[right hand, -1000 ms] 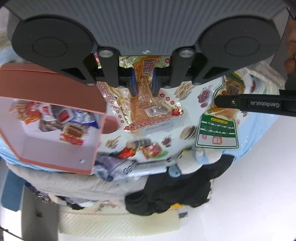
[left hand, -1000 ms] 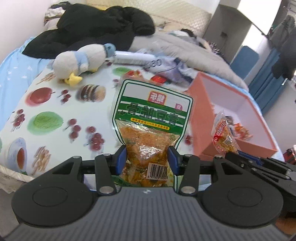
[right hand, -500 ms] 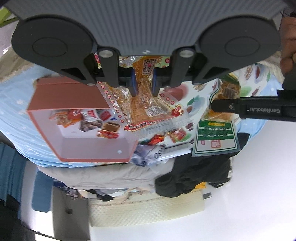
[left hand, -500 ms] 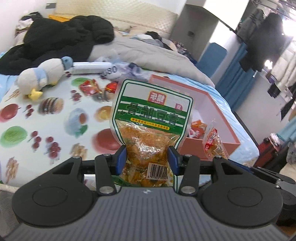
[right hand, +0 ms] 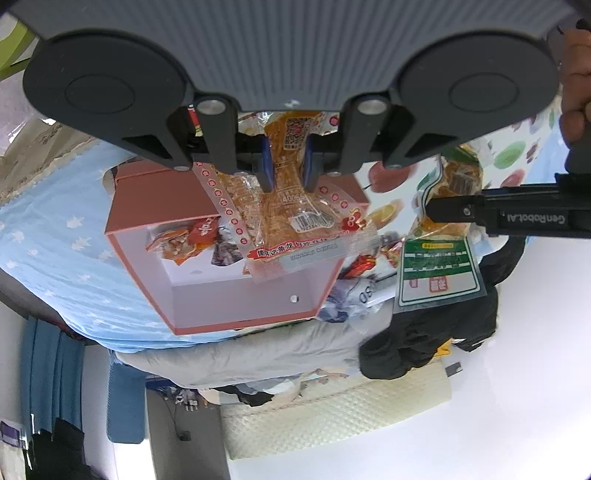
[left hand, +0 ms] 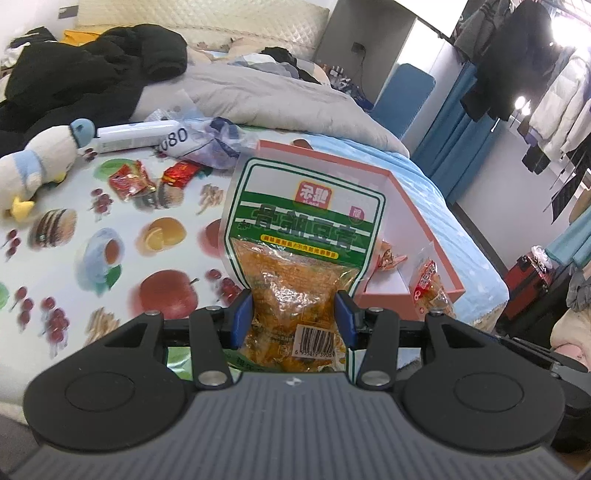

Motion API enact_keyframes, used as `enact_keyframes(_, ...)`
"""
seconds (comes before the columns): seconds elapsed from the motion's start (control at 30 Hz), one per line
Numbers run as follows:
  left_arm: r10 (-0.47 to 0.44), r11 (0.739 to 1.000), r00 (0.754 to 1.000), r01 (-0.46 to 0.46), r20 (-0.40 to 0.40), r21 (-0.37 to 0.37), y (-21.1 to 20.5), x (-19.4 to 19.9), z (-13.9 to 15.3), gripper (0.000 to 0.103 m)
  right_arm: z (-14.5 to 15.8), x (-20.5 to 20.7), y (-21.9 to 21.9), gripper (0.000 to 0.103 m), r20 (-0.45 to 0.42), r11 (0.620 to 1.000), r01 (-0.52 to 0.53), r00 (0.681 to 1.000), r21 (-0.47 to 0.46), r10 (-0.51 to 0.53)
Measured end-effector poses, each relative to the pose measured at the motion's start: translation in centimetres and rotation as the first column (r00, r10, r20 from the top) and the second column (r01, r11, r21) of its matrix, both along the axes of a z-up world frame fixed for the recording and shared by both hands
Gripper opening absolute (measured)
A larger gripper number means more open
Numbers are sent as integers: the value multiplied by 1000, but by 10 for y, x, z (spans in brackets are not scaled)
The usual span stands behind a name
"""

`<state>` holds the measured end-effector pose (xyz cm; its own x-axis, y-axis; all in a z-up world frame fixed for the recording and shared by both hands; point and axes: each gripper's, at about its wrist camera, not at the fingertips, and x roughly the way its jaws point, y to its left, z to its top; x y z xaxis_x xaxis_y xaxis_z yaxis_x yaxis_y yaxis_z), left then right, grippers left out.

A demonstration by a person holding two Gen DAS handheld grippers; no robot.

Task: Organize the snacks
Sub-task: 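Carry the orange pack with the right tool while the left tool carries the green-label pack over the box, then open both tools to drop the two packs into the pink box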

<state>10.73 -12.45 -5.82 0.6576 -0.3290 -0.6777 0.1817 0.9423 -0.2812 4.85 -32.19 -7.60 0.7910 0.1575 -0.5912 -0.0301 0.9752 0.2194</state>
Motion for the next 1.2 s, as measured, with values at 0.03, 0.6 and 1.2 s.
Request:
enact_keyframes(0.03, -2, 1000, 1000, 2, -3, 3, -4, 7, -1, 53, 0, 5, -4, 20, 0, 1000, 3, 1000, 2, -3)
enact_keyframes(0.6, -64, 996, 997, 66, -36, 56, -67, 148, -28, 53, -10, 124, -46, 21, -2, 1000, -1, 1000, -22, 1)
enact_keyframes(1.2, -79, 995, 993, 83, -93, 47, -79, 225, -65, 61, -63, 204, -57, 27, -137, 1000, -6, 991, -10, 5)
